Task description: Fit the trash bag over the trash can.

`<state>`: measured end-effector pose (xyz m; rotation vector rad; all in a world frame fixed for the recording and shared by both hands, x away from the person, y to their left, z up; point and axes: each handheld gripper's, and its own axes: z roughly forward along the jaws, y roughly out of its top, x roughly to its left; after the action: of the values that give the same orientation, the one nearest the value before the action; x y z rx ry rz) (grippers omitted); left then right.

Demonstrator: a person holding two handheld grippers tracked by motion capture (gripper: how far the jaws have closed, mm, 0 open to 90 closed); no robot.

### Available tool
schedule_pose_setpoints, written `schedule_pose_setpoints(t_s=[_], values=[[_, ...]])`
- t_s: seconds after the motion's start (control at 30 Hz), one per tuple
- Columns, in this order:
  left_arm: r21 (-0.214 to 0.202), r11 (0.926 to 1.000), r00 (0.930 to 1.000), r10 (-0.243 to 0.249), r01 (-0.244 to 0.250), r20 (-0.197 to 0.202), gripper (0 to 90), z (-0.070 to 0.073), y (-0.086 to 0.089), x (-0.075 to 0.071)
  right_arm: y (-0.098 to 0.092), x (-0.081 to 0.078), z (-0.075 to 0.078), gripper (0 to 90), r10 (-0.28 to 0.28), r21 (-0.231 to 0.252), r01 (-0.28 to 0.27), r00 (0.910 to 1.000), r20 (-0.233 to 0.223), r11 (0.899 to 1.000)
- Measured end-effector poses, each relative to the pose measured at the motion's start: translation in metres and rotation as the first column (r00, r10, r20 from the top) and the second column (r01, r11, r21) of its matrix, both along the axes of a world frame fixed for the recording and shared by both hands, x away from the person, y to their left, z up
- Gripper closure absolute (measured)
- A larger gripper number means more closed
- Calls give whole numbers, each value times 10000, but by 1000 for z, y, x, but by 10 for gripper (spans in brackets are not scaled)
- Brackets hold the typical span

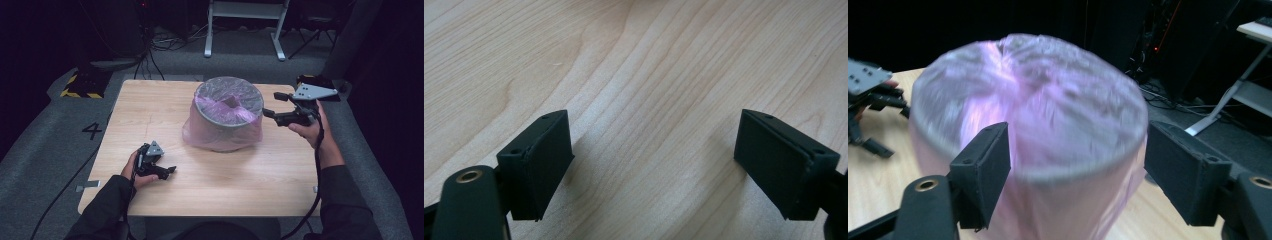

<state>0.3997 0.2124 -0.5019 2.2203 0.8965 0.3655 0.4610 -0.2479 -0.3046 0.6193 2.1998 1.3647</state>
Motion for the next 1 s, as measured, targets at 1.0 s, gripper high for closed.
schedule_pose_setpoints(t_s=[1.0], values=[[-129, 9999, 9999, 111, -111, 34, 145, -2, -1, 1, 112, 69, -14, 440, 952, -2321, -1464, 9712, -2185, 9616]])
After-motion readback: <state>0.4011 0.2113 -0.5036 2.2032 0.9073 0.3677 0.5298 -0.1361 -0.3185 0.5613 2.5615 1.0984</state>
